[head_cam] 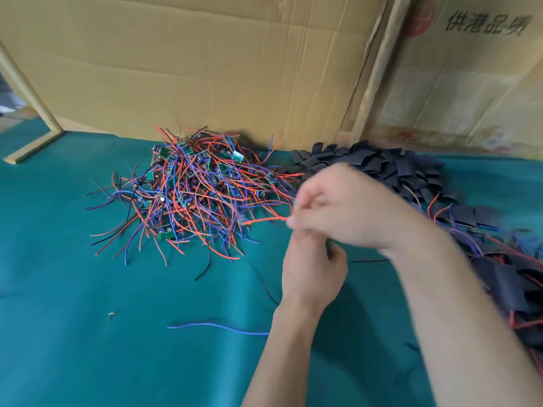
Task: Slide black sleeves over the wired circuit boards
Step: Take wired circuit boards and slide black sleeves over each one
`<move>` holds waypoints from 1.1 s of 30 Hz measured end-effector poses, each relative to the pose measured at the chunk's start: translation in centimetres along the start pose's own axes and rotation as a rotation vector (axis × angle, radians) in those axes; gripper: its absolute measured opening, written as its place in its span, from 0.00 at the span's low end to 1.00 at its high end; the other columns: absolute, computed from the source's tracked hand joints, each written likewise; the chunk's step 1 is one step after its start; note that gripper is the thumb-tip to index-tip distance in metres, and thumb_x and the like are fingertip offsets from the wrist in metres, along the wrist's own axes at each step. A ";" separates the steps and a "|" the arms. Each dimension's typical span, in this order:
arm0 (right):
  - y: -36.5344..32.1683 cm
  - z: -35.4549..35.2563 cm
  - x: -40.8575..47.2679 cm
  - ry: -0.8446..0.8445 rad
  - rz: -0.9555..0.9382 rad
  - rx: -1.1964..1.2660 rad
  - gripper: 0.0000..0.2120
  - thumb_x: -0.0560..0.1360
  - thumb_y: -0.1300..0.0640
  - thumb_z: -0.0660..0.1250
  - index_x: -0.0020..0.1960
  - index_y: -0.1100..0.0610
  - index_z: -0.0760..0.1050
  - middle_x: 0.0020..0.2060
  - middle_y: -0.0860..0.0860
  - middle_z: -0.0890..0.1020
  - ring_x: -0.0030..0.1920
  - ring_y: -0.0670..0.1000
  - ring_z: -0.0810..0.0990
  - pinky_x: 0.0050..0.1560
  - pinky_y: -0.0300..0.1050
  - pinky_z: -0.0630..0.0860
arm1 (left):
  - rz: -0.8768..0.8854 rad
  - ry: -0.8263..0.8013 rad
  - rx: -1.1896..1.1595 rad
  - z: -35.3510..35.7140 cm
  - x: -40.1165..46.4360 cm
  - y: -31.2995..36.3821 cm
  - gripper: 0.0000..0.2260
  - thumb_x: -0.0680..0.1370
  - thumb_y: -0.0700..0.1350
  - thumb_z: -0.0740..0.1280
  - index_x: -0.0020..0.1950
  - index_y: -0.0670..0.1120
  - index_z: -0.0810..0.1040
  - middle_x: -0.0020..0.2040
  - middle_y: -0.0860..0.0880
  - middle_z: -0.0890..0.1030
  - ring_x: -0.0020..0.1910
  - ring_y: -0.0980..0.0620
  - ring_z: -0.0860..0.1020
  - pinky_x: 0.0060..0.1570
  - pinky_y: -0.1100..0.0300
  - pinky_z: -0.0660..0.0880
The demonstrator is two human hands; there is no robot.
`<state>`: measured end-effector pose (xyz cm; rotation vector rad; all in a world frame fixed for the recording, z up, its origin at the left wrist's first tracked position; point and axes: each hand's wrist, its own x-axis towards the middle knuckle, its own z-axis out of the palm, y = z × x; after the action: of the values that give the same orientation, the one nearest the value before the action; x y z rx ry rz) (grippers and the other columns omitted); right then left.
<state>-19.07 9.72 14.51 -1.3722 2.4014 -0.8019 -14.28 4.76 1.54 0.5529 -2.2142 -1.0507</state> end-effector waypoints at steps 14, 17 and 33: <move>7.8 -2.2 -5.5 -0.049 0.172 0.452 0.08 0.71 0.61 0.77 0.35 0.58 0.81 0.23 0.50 0.73 0.26 0.48 0.67 0.27 0.33 0.64 | -0.561 0.146 -1.158 -1.9 1.7 0.4 0.07 0.82 0.38 0.63 0.44 0.42 0.71 0.40 0.46 0.81 0.47 0.40 0.86 0.35 0.58 0.80; 7.3 -1.3 -5.2 -0.241 0.147 0.489 0.07 0.71 0.60 0.78 0.37 0.56 0.82 0.25 0.51 0.74 0.28 0.49 0.68 0.29 0.35 0.66 | -0.518 0.152 -1.066 -1.8 1.6 0.4 0.07 0.80 0.40 0.69 0.50 0.42 0.70 0.39 0.45 0.83 0.43 0.43 0.86 0.38 0.57 0.81; 10.6 2.3 -2.7 0.405 0.317 1.051 0.05 0.73 0.56 0.74 0.44 0.57 0.87 0.25 0.48 0.68 0.28 0.47 0.67 0.27 0.40 0.60 | -0.222 -0.284 -1.085 -2.2 1.0 0.2 0.18 0.72 0.31 0.69 0.60 0.44 0.78 0.56 0.42 0.84 0.46 0.42 0.85 0.39 0.58 0.80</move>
<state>-24.09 15.49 6.43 -0.4200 1.7856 -1.9598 -13.56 3.11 3.16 0.1432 -1.4439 -2.2906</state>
